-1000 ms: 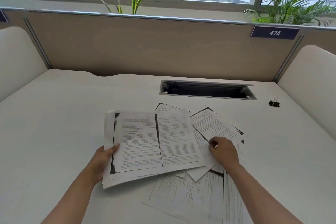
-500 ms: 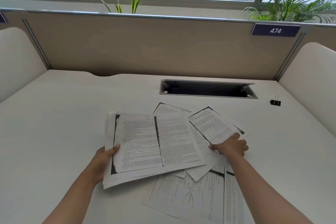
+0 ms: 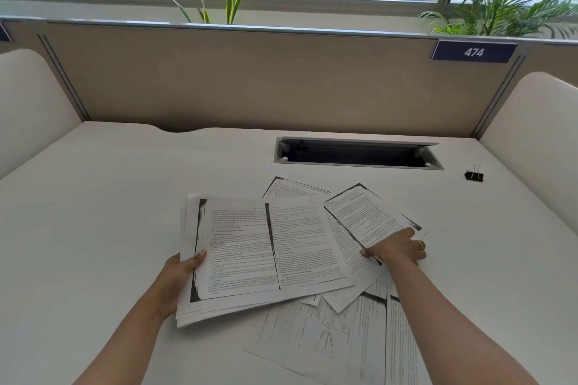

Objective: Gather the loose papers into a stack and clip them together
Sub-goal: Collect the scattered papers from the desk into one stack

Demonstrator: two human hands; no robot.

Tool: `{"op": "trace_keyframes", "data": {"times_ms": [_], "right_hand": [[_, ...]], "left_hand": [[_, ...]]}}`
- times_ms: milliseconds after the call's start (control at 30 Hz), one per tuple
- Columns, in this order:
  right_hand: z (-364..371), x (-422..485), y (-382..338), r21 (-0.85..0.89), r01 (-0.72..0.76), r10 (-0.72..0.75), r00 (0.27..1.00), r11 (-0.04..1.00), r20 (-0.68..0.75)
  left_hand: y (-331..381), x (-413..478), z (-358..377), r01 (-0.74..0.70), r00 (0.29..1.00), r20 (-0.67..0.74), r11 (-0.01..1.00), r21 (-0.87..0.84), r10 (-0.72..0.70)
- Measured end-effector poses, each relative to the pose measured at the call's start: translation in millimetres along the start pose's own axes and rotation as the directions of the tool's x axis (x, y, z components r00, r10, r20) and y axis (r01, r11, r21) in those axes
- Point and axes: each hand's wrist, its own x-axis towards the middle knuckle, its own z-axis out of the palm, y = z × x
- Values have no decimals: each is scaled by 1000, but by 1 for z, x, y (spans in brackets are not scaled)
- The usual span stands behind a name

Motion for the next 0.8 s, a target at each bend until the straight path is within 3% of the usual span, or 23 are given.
{"op": "trace_keyframes", "data": {"times_ms": [800], "right_hand": [[6, 4, 1, 60, -10, 13, 999, 998, -42]], "left_hand": [[0, 0, 2, 6, 1000, -5, 999, 35, -6]]}}
